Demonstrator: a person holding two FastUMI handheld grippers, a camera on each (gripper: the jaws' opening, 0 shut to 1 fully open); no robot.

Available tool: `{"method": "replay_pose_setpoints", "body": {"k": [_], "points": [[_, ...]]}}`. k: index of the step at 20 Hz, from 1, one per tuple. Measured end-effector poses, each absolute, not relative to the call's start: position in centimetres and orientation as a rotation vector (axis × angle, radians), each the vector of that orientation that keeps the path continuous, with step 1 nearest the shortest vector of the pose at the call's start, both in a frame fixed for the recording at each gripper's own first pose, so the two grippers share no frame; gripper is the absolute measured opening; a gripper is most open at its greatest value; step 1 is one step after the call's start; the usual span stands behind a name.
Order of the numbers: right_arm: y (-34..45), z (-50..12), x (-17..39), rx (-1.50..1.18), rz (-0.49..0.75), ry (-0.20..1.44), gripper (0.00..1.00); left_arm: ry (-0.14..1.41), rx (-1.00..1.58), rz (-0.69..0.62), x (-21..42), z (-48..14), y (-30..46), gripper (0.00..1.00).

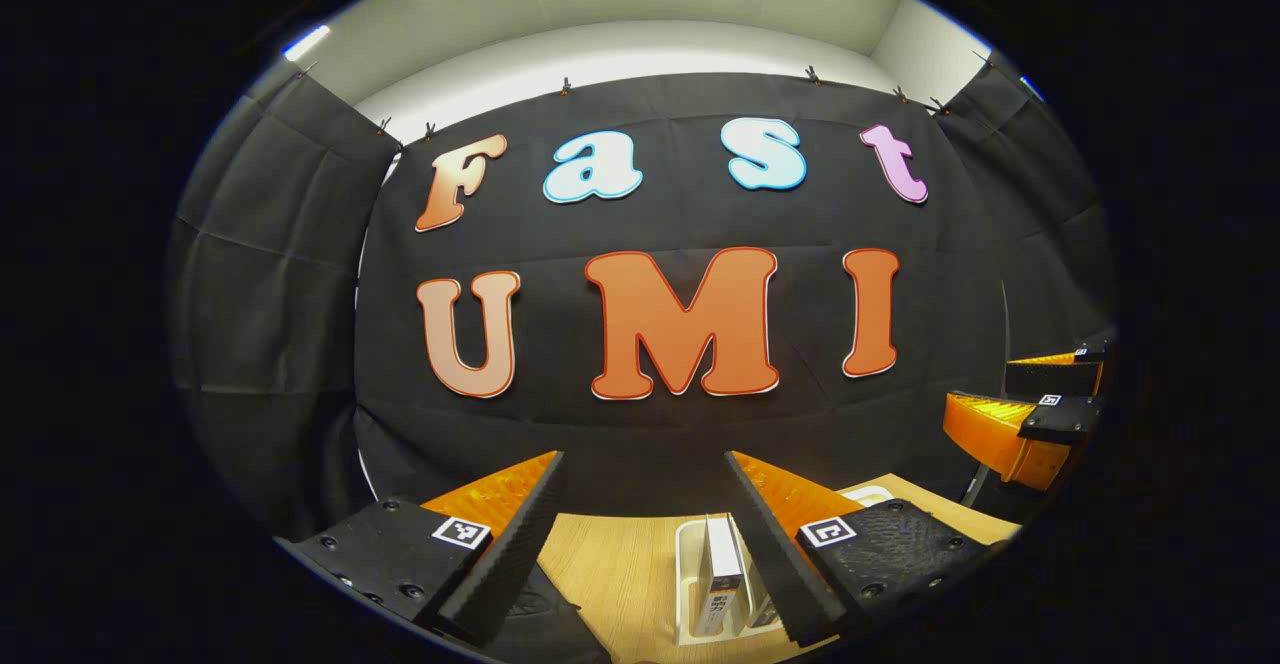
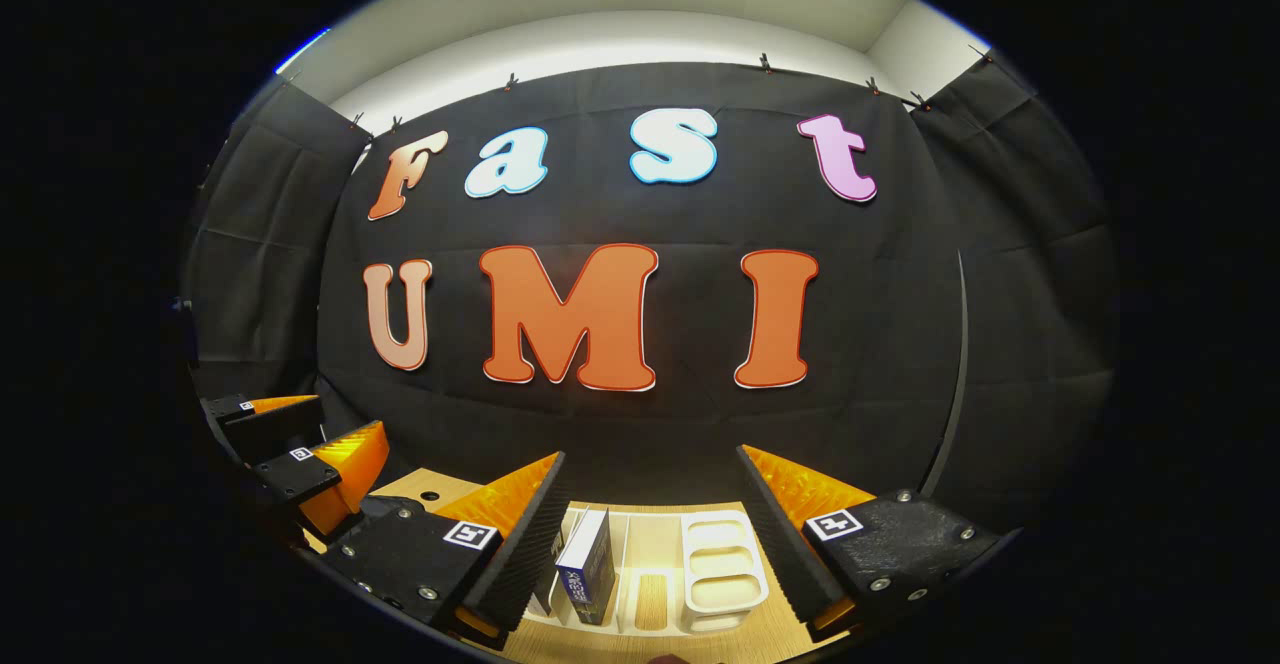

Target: Open the schoolbag, grab two books from the bookshelf and put them into the schoolbag.

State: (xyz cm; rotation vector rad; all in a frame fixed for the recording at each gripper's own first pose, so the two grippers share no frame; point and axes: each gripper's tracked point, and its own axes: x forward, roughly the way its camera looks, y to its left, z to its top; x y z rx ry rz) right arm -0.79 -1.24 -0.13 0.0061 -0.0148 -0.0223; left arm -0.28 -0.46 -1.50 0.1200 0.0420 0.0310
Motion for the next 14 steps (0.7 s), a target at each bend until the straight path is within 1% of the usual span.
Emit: {"method": "replay_pose_setpoints", "body": {"k": [5,14], "points": [[-2.09,-0.19,-0.78,0.011,-0.038,-0.011,0.96,0.035,0.132,0.043,-0.34,-1.46,-0.39,0.96],[-2.07,-0.64,-0.48,0.0,-0.024,-0.003,0.96,0.048,0.189,0.073,-0.51,-2.07,0.23,0.96]]}}
